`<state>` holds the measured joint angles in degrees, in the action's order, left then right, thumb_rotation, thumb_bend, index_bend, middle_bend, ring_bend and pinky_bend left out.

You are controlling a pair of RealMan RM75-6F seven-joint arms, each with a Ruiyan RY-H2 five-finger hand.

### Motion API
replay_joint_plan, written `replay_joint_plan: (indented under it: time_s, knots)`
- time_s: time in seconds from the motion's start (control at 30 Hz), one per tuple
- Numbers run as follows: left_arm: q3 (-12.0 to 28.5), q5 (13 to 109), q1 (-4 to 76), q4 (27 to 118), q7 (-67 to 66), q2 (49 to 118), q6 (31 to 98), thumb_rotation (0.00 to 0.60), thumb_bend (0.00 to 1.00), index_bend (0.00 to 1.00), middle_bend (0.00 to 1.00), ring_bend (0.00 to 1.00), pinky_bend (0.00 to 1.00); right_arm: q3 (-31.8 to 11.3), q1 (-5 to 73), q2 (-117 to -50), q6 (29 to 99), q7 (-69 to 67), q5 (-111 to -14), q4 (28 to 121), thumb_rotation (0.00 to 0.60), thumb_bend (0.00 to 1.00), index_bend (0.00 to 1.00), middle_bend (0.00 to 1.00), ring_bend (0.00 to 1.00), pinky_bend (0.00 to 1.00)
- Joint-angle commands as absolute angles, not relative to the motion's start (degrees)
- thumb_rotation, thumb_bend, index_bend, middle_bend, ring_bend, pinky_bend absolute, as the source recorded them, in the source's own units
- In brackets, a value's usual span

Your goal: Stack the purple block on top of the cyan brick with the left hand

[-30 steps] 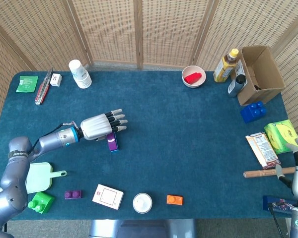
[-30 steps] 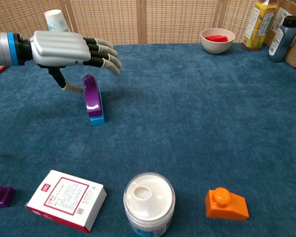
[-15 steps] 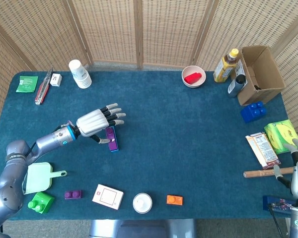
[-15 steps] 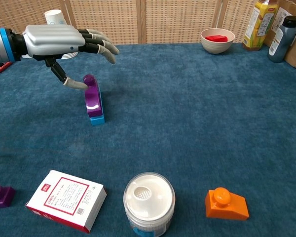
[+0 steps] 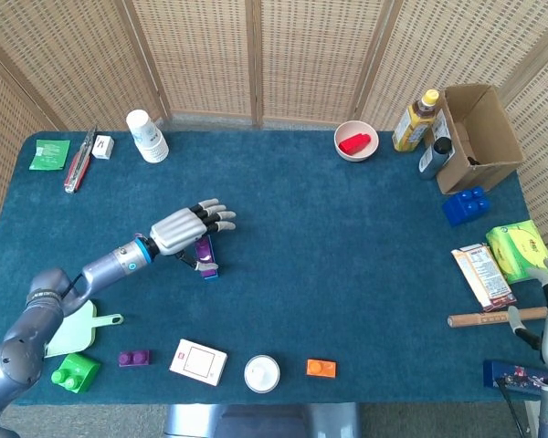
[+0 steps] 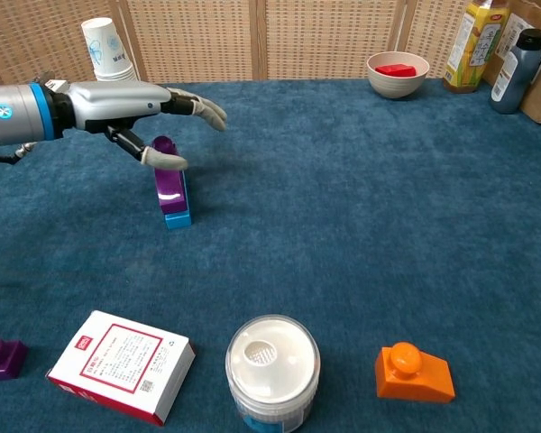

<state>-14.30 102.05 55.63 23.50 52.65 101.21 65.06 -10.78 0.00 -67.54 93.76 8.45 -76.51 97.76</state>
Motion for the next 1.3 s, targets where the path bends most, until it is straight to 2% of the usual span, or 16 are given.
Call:
replay_joint_plan:
  time_s: [0.03, 0.57, 1.3]
  knots:
    - [-13.3, 101.24, 56.12, 25.14, 52.46, 101.37, 64.02, 0.173, 0.25, 0.13, 0.04, 0.0, 0.0, -10.79, -0.22, -67.4, 93.93, 8.02, -76.54, 97.59, 0.6, 0.28, 0.26, 0.18, 0.0, 0.15]
    - [-10.77, 99.27, 56.78, 23.9, 50.08, 105.53, 59.44, 0.132, 0.23, 0.13, 0.03, 0.0, 0.0, -10.7, -1.61, -66.54, 94.65, 5.49, -76.39, 96.56, 0.6, 0.28, 0.26, 0.18, 0.0, 0.15]
    - [-11.73, 100.33, 56.66, 17.43, 47.74, 109.65, 57.06, 0.127, 0.23, 0.12, 0.02, 0.0, 0.0, -10.98, -2.21, -66.52, 94.94, 5.2, -76.22, 96.33, 0.6, 0.28, 0.26, 0.18, 0.0, 0.15]
